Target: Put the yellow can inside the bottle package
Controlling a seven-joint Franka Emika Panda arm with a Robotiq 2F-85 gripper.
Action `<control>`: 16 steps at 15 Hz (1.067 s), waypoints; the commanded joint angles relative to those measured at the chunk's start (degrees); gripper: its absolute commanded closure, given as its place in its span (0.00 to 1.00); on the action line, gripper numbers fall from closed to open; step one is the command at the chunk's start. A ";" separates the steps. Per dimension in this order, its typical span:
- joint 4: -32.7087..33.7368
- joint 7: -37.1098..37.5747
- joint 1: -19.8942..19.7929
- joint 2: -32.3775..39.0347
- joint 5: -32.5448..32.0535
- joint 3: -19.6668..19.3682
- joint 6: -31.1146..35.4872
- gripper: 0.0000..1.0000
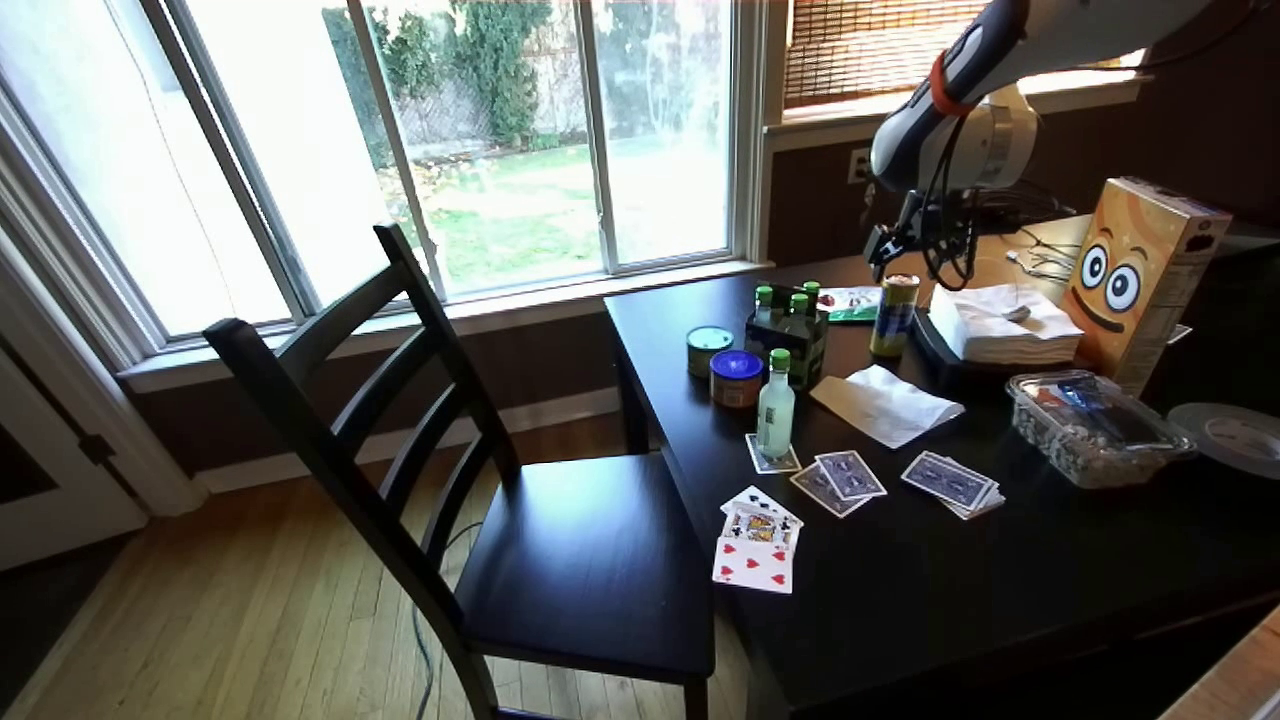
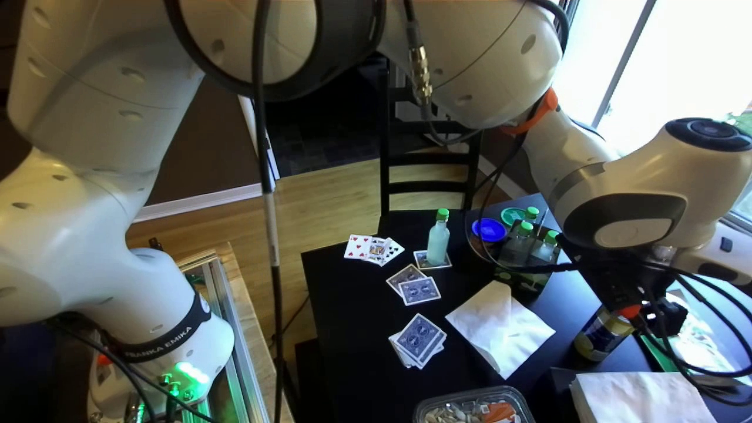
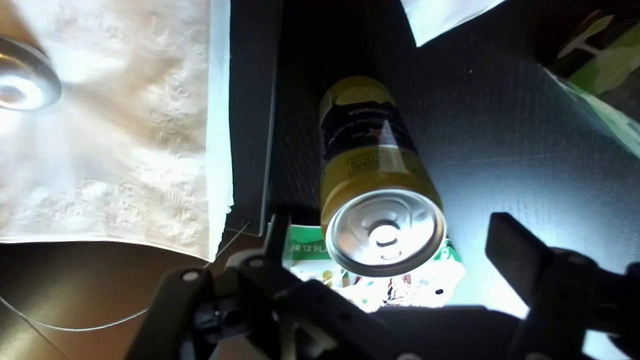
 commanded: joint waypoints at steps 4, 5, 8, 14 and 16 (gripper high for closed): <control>4.34 -1.44 -1.22 3.56 0.28 0.83 0.10 0.25; 4.59 -1.43 -1.33 3.77 0.40 0.94 -0.11 0.26; 5.19 -1.78 -1.66 4.51 0.50 1.21 -0.37 0.46; 2.57 -1.18 -0.51 1.16 0.08 0.89 -0.49 0.62; 0.19 -1.45 0.04 -2.73 0.60 1.90 -1.19 0.62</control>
